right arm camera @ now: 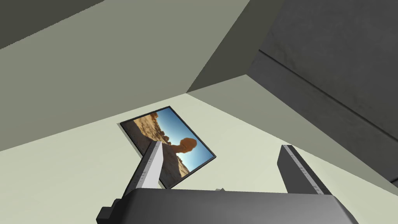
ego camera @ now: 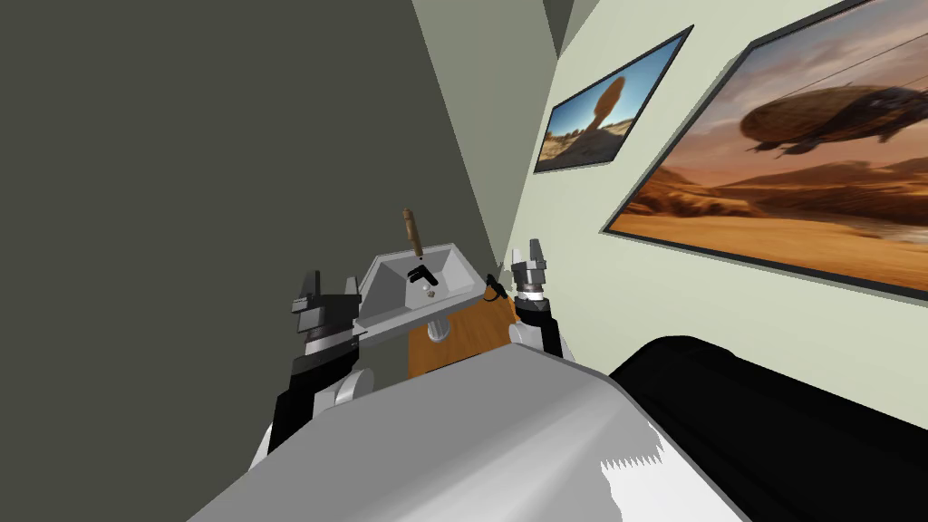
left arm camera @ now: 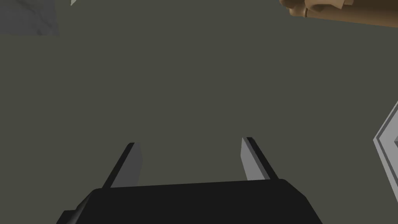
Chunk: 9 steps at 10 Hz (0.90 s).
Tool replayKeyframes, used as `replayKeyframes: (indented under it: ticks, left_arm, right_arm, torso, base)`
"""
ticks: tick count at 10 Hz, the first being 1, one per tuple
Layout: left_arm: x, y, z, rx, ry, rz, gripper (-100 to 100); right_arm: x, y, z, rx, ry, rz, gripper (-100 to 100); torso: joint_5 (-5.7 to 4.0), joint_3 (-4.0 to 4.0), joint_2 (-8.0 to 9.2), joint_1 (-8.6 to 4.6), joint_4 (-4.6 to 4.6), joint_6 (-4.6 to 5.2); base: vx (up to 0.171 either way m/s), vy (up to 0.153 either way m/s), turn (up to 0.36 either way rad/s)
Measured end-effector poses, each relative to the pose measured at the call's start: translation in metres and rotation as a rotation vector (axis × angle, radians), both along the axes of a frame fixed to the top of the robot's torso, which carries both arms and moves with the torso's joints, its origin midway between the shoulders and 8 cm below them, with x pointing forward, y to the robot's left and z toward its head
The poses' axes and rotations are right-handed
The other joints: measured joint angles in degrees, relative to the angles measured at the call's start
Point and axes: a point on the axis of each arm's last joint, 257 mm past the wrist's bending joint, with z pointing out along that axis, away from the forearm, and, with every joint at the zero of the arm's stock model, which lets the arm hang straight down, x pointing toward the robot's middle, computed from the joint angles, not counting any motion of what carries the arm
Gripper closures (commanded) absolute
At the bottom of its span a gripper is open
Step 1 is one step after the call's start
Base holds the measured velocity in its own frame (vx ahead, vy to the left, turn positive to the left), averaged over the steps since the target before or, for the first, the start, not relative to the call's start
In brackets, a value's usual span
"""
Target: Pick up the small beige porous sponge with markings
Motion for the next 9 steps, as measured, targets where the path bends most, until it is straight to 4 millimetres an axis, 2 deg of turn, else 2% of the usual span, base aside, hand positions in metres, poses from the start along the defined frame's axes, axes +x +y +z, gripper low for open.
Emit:
replayKeyframes:
  ticks: [5,9]
  left_arm:
    - [0.020,-0.008,-0.021,0.109,0.103,-0.018,-100]
    - [0.040,-0.005,-0.043,0.185,0.219,0.001,-100]
  right_arm:
    - [0.000,0.000,0.000,0.000,0.000,0.000,0]
    - [0.000,0.000,0.000,0.000,0.000,0.000,0]
  torso:
    - [-0.04,-0.05,-0.08,-0.18,-0.02,0.00]
    - [-0.04,-0.07,-0.12,-0.20,-0.03,0.00]
  base:
    - [0.015,-0.045,0.033]
    - [0.023,-0.057,0.054]
